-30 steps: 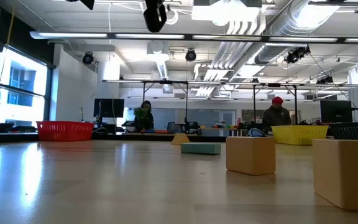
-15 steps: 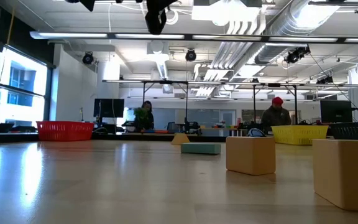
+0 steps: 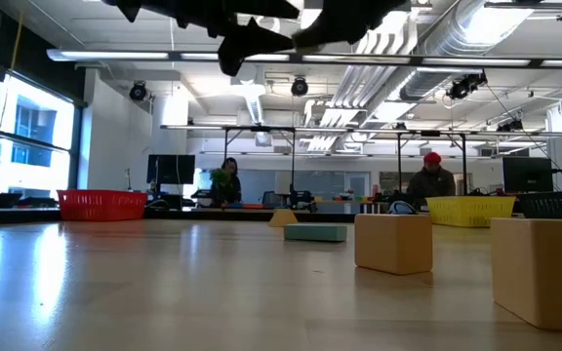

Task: Sort & place blocks by color
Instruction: Put the green block into the yellow bin

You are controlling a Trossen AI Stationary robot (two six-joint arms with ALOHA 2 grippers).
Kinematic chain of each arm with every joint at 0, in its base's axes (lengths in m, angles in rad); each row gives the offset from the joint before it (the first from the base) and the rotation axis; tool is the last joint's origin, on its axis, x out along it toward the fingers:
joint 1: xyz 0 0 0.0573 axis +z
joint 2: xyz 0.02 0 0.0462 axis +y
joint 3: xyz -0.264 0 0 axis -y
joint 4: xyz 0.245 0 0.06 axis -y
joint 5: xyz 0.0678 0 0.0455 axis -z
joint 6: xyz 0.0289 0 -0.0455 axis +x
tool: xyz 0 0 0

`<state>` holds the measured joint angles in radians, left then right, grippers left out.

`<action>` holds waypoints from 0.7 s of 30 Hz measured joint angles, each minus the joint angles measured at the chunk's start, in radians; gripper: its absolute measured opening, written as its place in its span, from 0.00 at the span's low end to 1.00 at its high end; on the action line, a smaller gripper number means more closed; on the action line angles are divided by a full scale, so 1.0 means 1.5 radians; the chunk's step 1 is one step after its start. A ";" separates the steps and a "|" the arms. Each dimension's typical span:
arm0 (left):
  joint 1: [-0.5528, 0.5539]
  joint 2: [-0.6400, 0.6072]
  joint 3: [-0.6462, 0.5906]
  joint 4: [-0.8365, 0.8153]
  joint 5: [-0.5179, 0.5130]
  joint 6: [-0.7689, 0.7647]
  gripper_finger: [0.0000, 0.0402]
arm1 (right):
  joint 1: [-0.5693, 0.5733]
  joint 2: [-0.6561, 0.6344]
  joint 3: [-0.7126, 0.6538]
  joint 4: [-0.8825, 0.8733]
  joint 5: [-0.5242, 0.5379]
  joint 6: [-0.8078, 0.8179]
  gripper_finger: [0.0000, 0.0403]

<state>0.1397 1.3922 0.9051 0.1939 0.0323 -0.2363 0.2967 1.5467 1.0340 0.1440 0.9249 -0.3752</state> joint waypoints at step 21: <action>-0.034 0.000 0.000 -0.247 -0.126 0.027 0.53 | -0.235 0.000 0.000 -0.304 -0.019 0.444 0.27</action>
<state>0.0887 1.3922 0.9051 -0.1759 -0.1566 -0.1956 -0.0557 1.5467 1.0340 -0.3127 0.8960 0.2912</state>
